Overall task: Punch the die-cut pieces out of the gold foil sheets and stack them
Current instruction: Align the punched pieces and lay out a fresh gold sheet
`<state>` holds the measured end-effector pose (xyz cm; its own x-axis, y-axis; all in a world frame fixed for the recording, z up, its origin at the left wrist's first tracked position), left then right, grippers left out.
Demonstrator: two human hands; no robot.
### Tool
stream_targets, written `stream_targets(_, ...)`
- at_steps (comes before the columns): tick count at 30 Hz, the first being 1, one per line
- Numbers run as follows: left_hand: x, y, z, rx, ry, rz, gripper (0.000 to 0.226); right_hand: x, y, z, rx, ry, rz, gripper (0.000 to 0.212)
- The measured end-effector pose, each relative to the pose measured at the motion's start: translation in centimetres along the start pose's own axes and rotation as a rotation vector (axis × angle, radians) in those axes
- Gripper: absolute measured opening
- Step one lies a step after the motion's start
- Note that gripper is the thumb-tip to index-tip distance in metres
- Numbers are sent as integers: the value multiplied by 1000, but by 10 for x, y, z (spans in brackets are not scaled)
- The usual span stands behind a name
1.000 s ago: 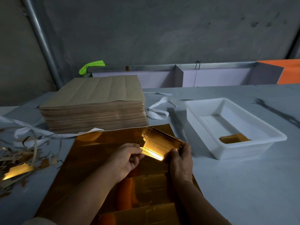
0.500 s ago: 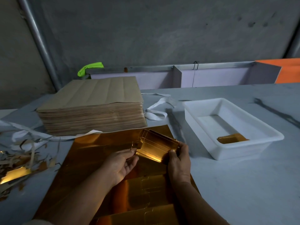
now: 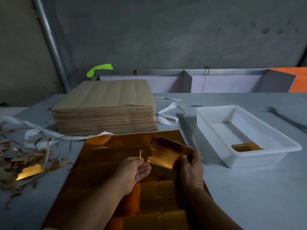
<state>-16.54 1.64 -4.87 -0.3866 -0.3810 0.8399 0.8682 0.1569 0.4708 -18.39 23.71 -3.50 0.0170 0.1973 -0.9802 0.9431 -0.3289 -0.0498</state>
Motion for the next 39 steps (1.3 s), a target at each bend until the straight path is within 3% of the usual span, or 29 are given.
stream_targets(6, 21, 9, -32, 127, -82, 139, 7, -17, 12, -4, 61, 90, -142, 14)
stream_targets(11, 38, 19, -76, 255, -75, 201, 6, -29, 19, 3, 41, 216, -233, 26)
stream_targets(19, 57, 22, -153, 464, 208, 173, 8, -54, 23, 23, -32, 233, -277, 24)
stream_targets(24, 110, 34, -209, 736, -448, 347, 29, -63, 31, 38, -82, 148, -242, 25)
stream_targets(26, 120, 41, -206, 766, -753, 404, 29, -61, 34, 43, -103, 120, -210, 25)
stream_targets(28, 123, 48, -190, 753, -906, 516, 15, -59, 39, 48, -120, 95, -180, 23)
stream_targets(31, 116, 53, -166, 687, -868, 631, 21, -60, 46, 52, -134, 61, -161, 23)
stream_targets(33, 102, 43, -141, 526, -796, 601, 28, -60, 49, 53, -170, 43, -139, 24)
stream_targets(36, 75, 28, -93, 189, -566, 470, 58, -57, 51, 58, -259, -7, -96, 26)
stream_targets(39, 62, 26, -53, 21, -441, 385, 67, -54, 50, 59, -308, -18, -81, 23)
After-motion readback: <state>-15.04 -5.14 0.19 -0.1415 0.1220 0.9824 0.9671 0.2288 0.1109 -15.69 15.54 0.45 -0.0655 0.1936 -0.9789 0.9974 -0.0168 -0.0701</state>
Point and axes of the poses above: each hand's wrist, its own y-axis away from the middle knuckle, its own z-axis out of the palm, x = y × z, the point moved 9 cm from there along -y, towards the middle knuckle, and after that the axes turned 4 degrees about y, right-handed, at the moved point
